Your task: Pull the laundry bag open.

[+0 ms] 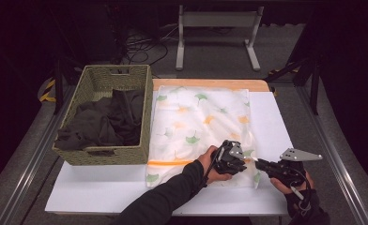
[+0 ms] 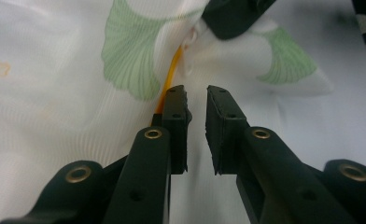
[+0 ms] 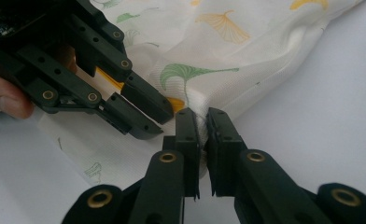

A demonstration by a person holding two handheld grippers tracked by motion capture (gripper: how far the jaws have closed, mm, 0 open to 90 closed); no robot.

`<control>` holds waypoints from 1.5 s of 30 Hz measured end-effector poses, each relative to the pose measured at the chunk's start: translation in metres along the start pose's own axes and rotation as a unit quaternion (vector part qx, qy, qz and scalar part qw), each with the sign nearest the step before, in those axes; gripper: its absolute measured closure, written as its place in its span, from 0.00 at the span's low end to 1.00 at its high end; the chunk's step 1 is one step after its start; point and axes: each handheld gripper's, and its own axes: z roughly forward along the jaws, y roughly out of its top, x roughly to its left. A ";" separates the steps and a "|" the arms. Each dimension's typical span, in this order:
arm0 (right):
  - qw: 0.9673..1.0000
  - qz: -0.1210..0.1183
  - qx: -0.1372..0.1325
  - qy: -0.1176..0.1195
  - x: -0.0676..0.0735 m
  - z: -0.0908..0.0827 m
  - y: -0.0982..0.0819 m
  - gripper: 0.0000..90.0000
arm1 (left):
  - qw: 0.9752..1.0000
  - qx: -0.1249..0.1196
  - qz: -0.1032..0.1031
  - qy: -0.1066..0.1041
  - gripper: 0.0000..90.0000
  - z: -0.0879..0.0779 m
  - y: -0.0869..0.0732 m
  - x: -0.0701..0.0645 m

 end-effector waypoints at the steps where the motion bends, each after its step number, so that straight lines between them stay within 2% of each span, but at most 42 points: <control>1: 1.000 -0.001 0.000 0.001 0.001 0.000 0.000 0.94 | 1.000 -0.001 -0.002 0.000 0.87 0.001 0.001 -0.001; 5: 1.000 -0.003 0.001 0.007 0.003 0.001 0.000 0.94 | 1.000 -0.006 -0.011 0.004 0.84 0.002 0.003 0.000; 12: 1.000 -0.010 0.003 0.013 0.005 0.003 0.001 0.94 | 1.000 -0.013 -0.027 0.000 0.81 0.006 0.003 0.003; 17: 1.000 -0.011 0.005 0.021 0.006 0.003 0.000 0.94 | 0.999 -0.016 -0.028 -0.001 0.80 0.007 0.005 0.004; 20: 1.000 -0.010 0.007 0.024 0.006 0.004 0.000 0.94 | 0.999 -0.020 -0.031 -0.007 0.84 0.008 0.004 0.003; 23: 1.000 -0.009 0.005 0.024 0.006 0.003 0.000 0.94 | 0.999 -0.024 -0.032 -0.001 0.90 0.008 0.004 0.001; 28: 1.000 -0.009 0.007 0.020 0.006 0.003 0.000 0.93 | 0.999 -0.030 -0.044 0.000 0.93 0.008 0.003 0.001; 33: 1.000 -0.010 0.002 0.019 0.005 0.001 0.000 0.93 | 0.997 -0.045 -0.063 -0.014 0.93 0.004 -0.001 0.004; 37: 1.000 -0.009 0.002 0.018 0.005 0.000 -0.001 0.93 | 0.997 -0.046 -0.058 -0.017 0.93 0.002 -0.004 0.003; 45: 1.000 -0.011 0.007 0.020 0.005 0.003 -0.001 0.93 | 0.999 -0.025 -0.045 -0.006 0.93 -0.003 -0.007 0.000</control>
